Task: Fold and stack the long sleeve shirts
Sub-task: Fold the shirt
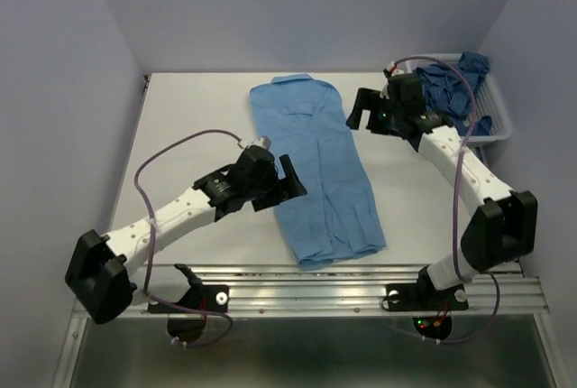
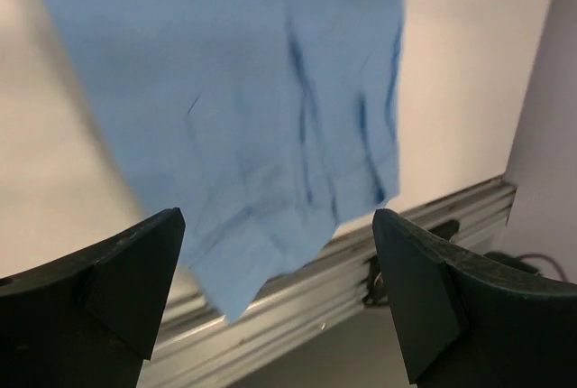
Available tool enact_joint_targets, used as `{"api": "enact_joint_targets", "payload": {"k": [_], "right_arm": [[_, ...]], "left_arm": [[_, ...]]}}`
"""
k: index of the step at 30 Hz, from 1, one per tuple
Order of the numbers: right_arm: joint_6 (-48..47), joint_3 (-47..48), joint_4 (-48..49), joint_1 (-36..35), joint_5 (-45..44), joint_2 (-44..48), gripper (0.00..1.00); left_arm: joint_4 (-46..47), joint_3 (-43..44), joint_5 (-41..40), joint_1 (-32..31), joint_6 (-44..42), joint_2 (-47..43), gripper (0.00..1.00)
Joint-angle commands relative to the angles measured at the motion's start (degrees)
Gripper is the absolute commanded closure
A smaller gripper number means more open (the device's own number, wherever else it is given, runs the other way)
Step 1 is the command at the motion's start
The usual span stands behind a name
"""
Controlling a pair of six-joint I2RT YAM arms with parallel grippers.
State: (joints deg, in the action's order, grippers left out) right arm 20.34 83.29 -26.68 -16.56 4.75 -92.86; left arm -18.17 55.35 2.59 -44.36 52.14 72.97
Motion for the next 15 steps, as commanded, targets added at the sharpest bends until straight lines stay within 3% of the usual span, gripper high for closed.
{"api": "enact_joint_targets", "payload": {"k": [1, 4, 10, 12, 15], "right_arm": [[11.55, -23.88, -1.19, 0.21, -0.63, 14.48, 0.0], [14.63, -35.77, -4.51, 0.21, 2.26, 23.4, 0.0], [15.26, -45.74, -16.12, 0.21, 2.97, 35.46, 0.0], [15.52, -49.87, -15.95, 0.21, 5.51, 36.69, 0.0], [17.27, -52.69, -11.92, 0.21, 12.46, 36.7, 0.0]], "left_arm": [[1.11, -14.35, 5.23, -2.57, 8.03, -7.82, 0.01], [7.87, -21.13, 7.69, -5.73, 12.53, -11.97, 0.01], [13.59, -25.81, 8.22, -11.79, 17.9, -8.55, 0.01], [15.88, -27.05, 8.31, -12.68, 19.48, -7.06, 0.02], [20.19, -27.23, 7.96, -12.95, 20.19, -4.16, 0.11]]}}
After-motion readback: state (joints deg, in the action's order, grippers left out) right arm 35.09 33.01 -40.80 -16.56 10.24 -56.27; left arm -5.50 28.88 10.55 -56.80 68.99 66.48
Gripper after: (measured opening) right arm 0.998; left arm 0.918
